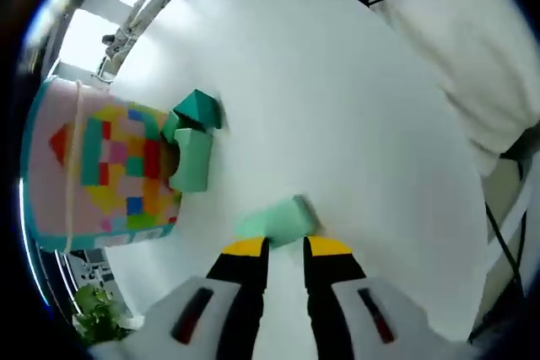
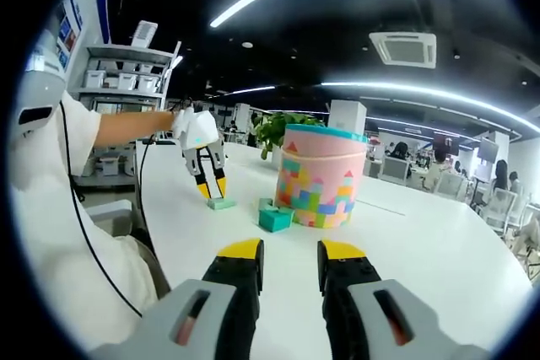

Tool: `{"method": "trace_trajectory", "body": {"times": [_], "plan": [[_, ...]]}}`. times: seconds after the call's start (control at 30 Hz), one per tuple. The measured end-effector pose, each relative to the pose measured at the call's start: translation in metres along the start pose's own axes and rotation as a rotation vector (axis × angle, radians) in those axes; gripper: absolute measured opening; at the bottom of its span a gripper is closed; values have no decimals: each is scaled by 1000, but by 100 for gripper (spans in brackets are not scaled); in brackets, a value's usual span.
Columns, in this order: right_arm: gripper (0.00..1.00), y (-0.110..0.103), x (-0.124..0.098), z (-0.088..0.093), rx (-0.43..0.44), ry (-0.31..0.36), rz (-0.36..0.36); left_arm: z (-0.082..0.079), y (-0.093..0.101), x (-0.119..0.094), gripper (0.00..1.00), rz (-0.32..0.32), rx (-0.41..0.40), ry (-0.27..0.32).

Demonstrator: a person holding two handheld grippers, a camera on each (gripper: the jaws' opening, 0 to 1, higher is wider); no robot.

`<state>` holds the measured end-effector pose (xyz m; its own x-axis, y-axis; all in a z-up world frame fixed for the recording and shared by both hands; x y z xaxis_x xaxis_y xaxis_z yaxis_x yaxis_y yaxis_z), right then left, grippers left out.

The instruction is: Arrange the toys in the designated storage area by placing each visible toy with the group until no toy remains scattered across the table.

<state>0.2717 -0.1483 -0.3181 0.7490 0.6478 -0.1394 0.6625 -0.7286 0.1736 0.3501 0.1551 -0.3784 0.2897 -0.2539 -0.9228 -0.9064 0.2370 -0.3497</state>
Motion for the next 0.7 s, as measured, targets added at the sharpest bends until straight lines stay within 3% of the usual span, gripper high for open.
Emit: {"method": "trace_trajectory", "body": {"times": [0.07,0.17,0.27,0.33,0.37,0.47,0.67,0.7], "plan": [[25,0,0,1,2,1,-1,-4,-1,1,19,3,12,11],[25,-1,0,1,4,-1,-3,-12,-5,6,22,-12,93,-8],[25,-1,-1,1,2,2,-1,-21,-15,7,21,-66,174,-28],[25,0,-1,1,5,1,2,-28,-16,4,21,-67,190,-7],[25,1,-2,1,6,0,3,-30,-16,4,21,-56,201,5],[25,1,-1,1,7,1,4,-30,-19,8,21,-47,297,-53],[25,0,0,3,11,-1,-1,-48,-16,19,22,28,305,-33],[25,0,0,3,11,-1,-1,-49,-16,18,22,45,315,-53]]}}
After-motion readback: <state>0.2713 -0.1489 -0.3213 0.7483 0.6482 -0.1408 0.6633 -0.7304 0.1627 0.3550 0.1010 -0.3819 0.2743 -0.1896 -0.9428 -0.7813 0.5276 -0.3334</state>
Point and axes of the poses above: the point that each gripper's makers call its tool centre point, and the gripper's own axes: x roughly forward along the fingers, y roughly to its right, z roughly out of its underside, the point moved 4 cm from there along -x, roughly backward along the fingers
